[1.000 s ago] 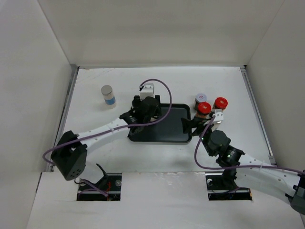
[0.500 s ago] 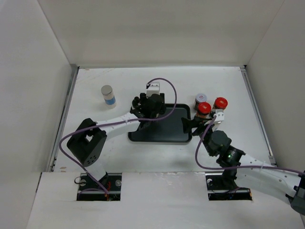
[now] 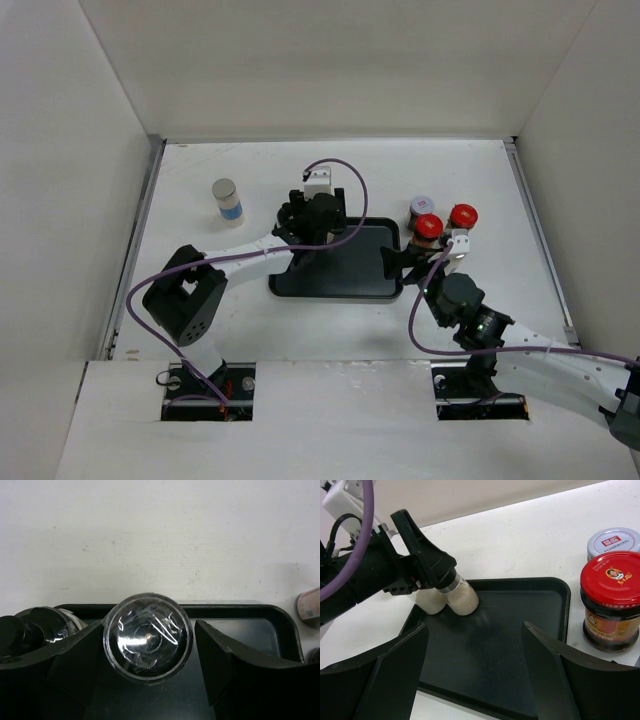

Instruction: Organize the condiment bottles

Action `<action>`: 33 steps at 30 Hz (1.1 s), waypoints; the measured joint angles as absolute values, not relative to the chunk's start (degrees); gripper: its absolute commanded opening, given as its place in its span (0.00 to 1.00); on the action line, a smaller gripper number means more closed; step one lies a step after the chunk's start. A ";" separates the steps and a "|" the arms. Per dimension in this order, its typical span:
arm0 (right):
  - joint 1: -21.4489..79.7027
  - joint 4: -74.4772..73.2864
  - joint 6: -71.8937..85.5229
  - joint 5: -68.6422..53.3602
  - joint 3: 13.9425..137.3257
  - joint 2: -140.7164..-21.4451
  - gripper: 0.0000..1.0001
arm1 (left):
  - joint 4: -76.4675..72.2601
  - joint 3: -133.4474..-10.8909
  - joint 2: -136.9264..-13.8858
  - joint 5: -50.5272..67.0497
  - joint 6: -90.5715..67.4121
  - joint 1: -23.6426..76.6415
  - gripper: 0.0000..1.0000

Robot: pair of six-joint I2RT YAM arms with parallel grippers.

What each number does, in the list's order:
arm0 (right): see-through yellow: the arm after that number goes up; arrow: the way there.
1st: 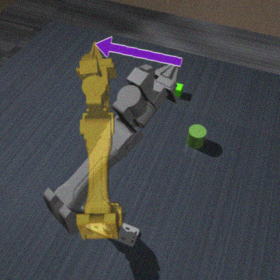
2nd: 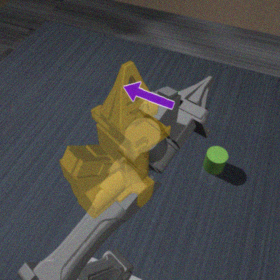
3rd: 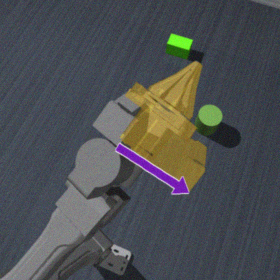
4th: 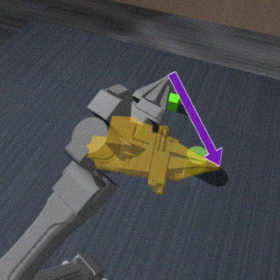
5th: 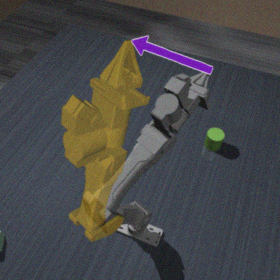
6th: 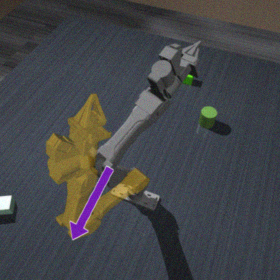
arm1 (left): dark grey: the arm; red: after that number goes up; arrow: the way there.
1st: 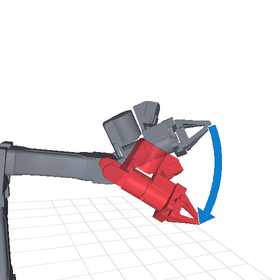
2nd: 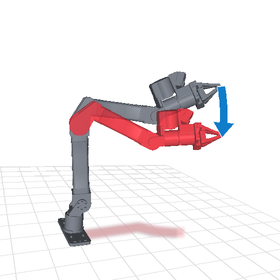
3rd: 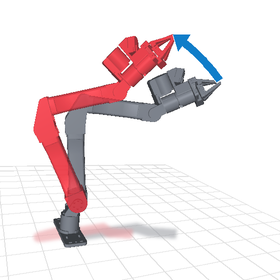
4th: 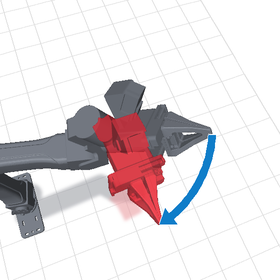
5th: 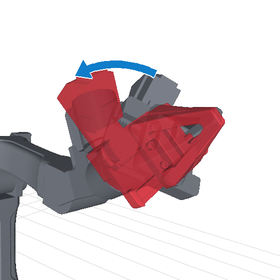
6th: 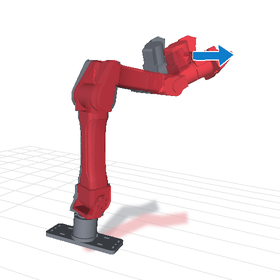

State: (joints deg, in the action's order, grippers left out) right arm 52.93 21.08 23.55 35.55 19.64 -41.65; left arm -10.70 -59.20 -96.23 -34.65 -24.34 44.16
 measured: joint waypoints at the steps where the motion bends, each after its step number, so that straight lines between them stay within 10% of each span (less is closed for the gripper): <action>1: 52.93 21.08 23.59 35.55 19.64 -41.67 0.81 | -11.29 -59.20 -96.23 -34.76 -24.36 44.16 0.71; 19: 52.88 21.06 23.79 35.55 19.64 -40.60 0.81 | -12.29 -56.55 -80.12 -37.82 -23.77 44.88 0.83; 33: 52.90 21.08 23.81 35.55 19.64 -42.04 0.82 | -3.84 -53.49 -78.52 -40.03 -25.98 17.54 0.86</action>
State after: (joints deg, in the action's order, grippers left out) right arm 52.90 21.08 23.81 35.55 19.64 -42.04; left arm -3.84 -53.49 -78.52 -40.03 -25.98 17.54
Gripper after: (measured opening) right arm 0.819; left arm 0.855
